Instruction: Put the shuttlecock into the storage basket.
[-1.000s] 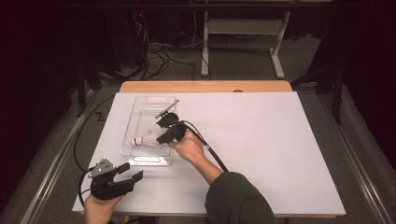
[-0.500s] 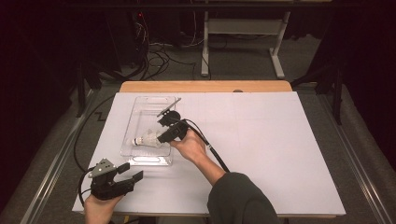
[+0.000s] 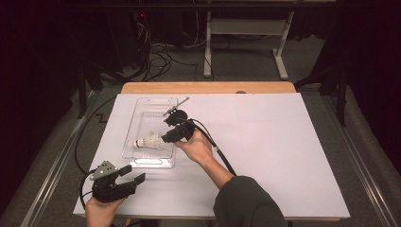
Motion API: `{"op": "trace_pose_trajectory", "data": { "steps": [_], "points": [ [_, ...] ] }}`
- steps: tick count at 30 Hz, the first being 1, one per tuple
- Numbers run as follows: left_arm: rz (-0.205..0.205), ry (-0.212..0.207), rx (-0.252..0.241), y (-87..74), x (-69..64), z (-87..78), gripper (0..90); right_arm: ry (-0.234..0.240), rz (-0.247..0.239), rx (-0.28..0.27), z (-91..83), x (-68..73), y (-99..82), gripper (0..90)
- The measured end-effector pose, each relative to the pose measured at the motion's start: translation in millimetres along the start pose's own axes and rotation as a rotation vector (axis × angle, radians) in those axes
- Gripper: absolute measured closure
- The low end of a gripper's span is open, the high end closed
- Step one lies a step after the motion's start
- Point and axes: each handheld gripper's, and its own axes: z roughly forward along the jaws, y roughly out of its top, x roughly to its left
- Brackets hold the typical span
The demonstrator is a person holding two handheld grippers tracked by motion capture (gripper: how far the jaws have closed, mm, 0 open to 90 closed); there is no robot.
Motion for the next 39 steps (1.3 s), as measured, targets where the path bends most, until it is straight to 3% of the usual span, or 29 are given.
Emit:
{"op": "trace_pose_trajectory", "data": {
  "steps": [19,39],
  "points": [
    [0.003,0.000,0.004,0.1,-0.2,0.3,34.1,-0.013,-0.006,-0.052,-15.7,-5.5,-7.6,68.8],
    [0.004,0.002,0.004,0.1,-0.2,0.4,34.1,-0.024,0.018,-0.076,-28.3,-18.1,-20.7,65.9]
  ]
}}
